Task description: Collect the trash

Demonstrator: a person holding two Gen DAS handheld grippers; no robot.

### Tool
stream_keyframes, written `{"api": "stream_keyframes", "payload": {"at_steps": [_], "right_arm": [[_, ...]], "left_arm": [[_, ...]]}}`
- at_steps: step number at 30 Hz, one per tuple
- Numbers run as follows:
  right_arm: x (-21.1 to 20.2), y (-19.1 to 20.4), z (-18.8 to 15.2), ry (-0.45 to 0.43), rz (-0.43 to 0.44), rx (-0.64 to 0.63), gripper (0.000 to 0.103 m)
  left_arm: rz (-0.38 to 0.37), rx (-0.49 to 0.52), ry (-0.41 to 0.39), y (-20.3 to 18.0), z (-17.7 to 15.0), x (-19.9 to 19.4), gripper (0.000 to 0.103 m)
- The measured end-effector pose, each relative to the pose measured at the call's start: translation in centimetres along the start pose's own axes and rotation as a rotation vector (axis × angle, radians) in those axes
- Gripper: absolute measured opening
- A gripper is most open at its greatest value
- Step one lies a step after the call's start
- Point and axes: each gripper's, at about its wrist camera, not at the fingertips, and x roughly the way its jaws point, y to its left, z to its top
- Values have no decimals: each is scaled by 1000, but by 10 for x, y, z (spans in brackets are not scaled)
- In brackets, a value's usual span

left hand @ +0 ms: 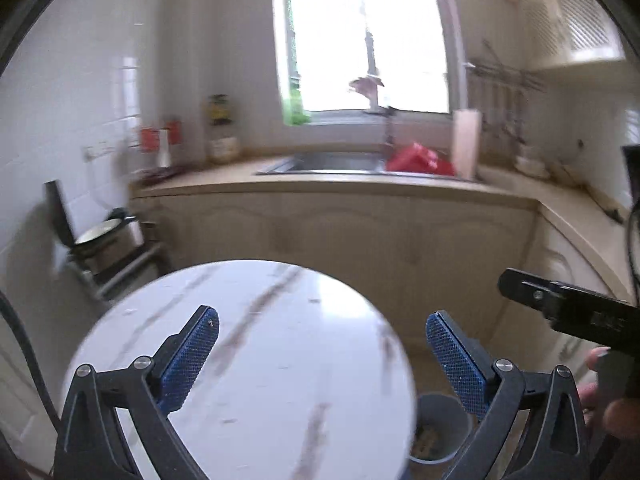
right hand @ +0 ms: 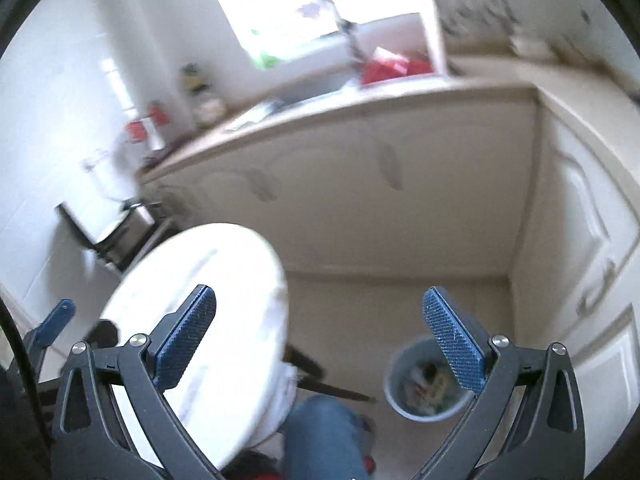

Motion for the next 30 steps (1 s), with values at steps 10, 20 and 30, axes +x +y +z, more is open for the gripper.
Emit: {"api": "stream_keyframes", "payload": {"at_steps": [10,20,30], "right_arm": [[-43,176,-32,-104,106,-278,103],[-67,245,-72,-141,117,-396,103],[-77,253,-78,-164,123,-422,103]], "left_arm": [[251,-160,-70,74,-45,-143,102],[333,-269,-150,86,-88,-242,102],[344,-267,-141,81,-105,-279,102]]}}
